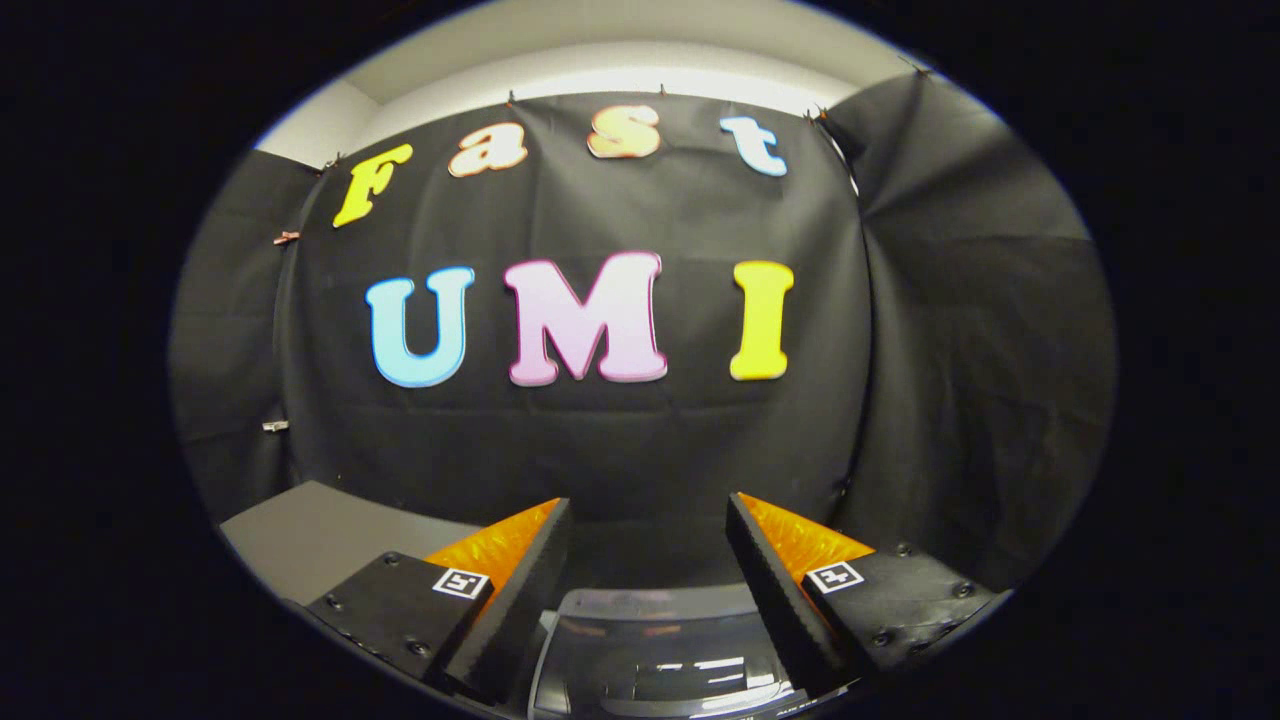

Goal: Put the clothes into the washing machine and then close the washing machine lid.

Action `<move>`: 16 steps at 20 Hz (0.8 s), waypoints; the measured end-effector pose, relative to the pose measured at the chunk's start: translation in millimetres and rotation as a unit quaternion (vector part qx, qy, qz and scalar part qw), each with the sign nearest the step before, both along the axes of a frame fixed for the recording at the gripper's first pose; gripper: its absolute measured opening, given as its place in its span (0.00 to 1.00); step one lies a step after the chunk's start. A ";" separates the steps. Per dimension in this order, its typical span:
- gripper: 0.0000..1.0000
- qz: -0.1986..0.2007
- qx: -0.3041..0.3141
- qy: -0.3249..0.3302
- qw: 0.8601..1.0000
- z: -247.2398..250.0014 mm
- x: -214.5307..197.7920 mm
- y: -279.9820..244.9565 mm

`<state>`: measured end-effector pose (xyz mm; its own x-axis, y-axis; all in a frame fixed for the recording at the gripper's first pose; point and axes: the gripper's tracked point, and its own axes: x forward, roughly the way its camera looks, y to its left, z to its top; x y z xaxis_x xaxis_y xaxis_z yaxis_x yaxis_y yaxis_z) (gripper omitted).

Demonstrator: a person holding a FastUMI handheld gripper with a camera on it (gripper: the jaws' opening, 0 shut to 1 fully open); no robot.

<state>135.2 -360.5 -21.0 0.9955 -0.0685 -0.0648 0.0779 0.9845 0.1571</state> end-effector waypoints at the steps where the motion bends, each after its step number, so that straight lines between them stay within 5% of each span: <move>1: 0.99 0.001 0.001 -0.004 1.000 7.3 -1.8 13.1; 7: 0.99 0.021 0.027 0.027 0.999 12.1 -36.3 103.0; 16: 0.99 0.112 0.022 -0.003 0.993 57.2 -97.8 325.2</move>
